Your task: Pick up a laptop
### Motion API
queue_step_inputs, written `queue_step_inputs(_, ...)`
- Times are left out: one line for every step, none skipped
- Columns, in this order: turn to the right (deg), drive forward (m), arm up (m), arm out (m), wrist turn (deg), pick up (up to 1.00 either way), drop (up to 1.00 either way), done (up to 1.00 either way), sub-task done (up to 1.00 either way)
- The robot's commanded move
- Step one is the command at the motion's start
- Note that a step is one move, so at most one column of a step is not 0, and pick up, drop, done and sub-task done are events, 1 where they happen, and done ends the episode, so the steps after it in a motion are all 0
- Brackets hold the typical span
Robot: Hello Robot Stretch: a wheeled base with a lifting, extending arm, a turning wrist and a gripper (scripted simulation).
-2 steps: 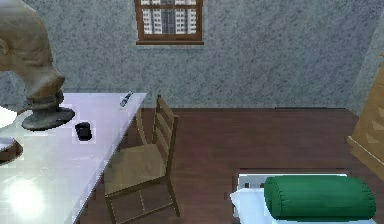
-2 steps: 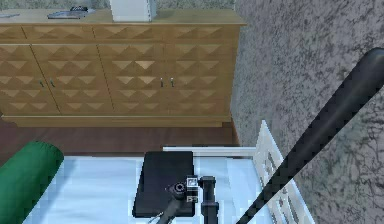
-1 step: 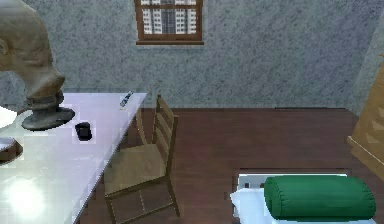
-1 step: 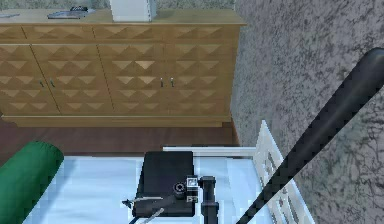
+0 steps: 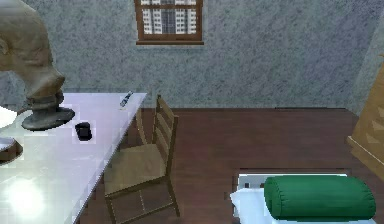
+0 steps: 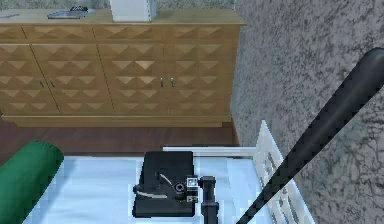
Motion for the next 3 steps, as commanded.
queue_step_inputs(0.0, 0.0, 0.0, 0.0, 33.0, 0.0, 0.0, 0.0, 0.0)
queue_step_inputs(0.0, 0.0, -0.3, 0.0, 0.0, 0.0, 0.0, 0.0, 0.0)
queue_step_inputs(0.0, 0.0, 0.0, 0.0, 0.0, 1.0, 0.0, 0.0, 0.0)
